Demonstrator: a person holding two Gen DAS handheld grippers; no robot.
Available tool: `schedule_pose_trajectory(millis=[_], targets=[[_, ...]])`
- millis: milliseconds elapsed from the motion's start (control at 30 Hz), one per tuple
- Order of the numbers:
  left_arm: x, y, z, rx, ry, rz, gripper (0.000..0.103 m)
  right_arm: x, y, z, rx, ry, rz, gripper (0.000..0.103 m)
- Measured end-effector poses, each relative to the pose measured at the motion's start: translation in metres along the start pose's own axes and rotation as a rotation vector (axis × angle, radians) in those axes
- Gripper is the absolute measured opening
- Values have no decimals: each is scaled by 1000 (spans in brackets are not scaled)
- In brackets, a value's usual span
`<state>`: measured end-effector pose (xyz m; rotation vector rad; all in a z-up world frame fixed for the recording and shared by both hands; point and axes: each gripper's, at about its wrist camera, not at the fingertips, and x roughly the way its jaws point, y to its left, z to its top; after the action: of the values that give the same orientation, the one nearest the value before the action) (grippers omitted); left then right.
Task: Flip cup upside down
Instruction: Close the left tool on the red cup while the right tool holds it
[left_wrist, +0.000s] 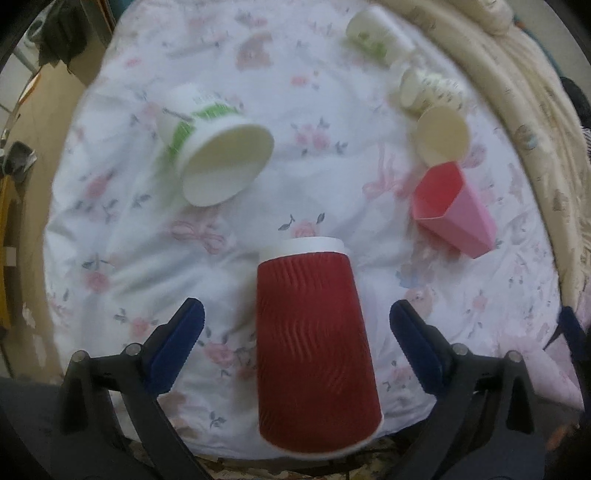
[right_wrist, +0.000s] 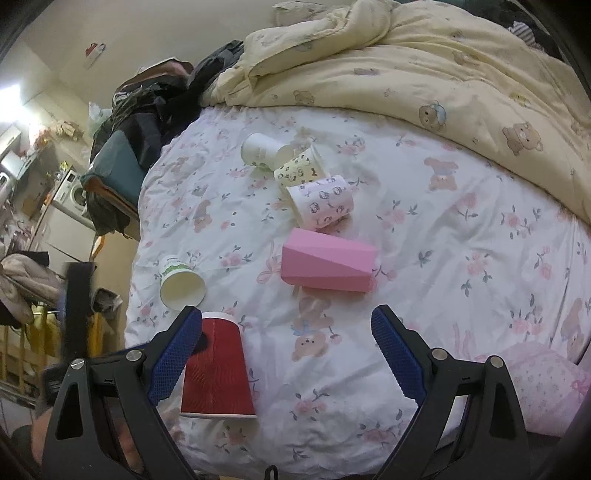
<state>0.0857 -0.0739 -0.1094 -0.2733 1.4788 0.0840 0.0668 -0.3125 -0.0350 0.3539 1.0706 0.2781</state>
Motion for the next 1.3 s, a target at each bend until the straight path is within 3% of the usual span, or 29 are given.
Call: schedule_pose_trajectory(millis=[200, 267, 400, 700, 933, 1233, 1300], targets=[[28, -3, 1, 6, 99, 10, 97, 0, -1, 4, 20, 5, 32, 95], [33, -3, 0, 7, 110, 8, 91, 0, 1, 5, 16, 7, 36, 95], [32, -2, -2, 0, 126, -53, 68, 1, 5, 4, 3, 12, 43, 95], [-24, 10, -8, 55, 2, -102, 67, 8, 12, 1, -19, 27, 25, 95], [-89, 53, -25, 89, -173, -138, 67, 20, 30, -14, -69, 84, 57, 95], [-82, 84, -30, 59, -296, -188, 67, 30, 55, -30, -146, 93, 51, 95], [-77, 87, -31, 39, -297, -166, 67, 33, 61, -33, -172, 94, 36, 95]])
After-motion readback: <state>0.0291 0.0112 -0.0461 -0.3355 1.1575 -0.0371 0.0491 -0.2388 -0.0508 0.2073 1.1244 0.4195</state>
